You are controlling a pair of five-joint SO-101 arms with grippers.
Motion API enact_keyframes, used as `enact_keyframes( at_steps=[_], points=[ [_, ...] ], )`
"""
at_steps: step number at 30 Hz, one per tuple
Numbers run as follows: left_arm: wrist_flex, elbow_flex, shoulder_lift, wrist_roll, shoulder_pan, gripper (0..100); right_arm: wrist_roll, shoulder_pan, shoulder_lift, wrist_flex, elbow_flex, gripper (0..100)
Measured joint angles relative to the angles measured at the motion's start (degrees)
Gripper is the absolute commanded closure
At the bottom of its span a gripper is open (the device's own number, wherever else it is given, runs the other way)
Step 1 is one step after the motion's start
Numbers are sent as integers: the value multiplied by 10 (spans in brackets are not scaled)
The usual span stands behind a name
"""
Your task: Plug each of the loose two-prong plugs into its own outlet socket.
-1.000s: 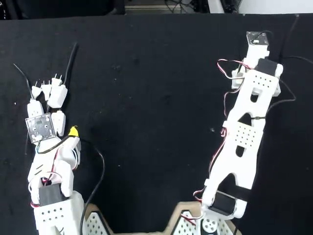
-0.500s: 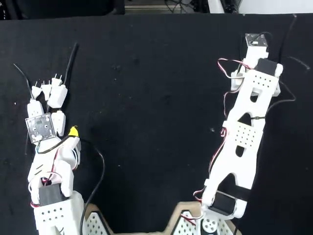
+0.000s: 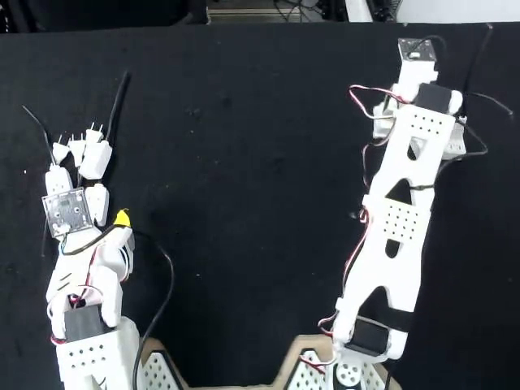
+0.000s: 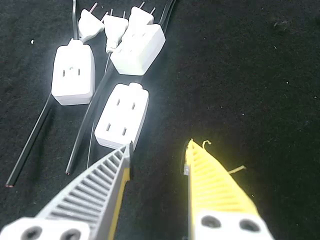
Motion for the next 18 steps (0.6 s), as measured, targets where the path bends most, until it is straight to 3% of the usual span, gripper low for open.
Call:
enact_keyframes(
  at_steps=[18],
  points=[
    [0,0,0,0,0,816,-31,-6,-44,0,36,854]
  ],
)
